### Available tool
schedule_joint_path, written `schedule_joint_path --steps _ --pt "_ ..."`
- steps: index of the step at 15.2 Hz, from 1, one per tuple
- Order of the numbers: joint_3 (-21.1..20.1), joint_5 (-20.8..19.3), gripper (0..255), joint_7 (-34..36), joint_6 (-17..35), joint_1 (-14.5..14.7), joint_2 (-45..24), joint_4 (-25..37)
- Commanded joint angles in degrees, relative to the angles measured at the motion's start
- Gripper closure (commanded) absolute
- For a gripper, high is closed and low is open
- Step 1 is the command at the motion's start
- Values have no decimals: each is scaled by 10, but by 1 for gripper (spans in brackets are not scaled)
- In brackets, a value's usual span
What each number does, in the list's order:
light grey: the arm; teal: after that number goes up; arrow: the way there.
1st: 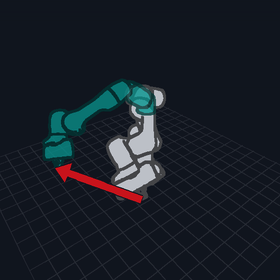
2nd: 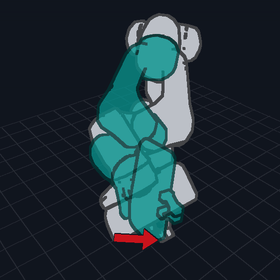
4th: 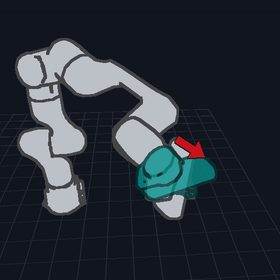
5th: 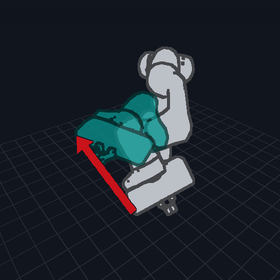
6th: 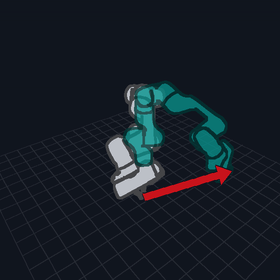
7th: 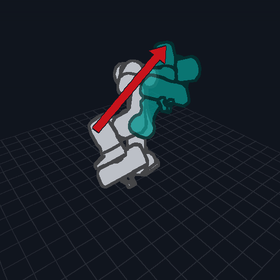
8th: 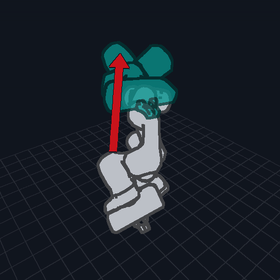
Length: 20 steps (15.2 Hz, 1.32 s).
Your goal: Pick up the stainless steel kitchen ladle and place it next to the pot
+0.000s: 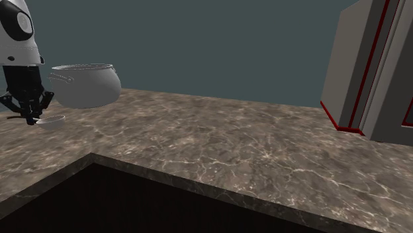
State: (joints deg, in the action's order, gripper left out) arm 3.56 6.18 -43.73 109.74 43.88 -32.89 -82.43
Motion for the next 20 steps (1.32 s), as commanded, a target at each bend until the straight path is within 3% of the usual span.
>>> schedule_joint_path --steps 1,3,4,9,13,20 --pt "0 0 255 0 1 0 0 -1" --pt "0 0 255 0 1 0 0 -1" --pt "0 0 0 0 1 0 0 -1" --pt "0 0 0 0 1 0 0 -1" --pt "2 -2 0 2 -68 -3 9 59" --pt "2 -2 0 2 -68 -3 9 59"
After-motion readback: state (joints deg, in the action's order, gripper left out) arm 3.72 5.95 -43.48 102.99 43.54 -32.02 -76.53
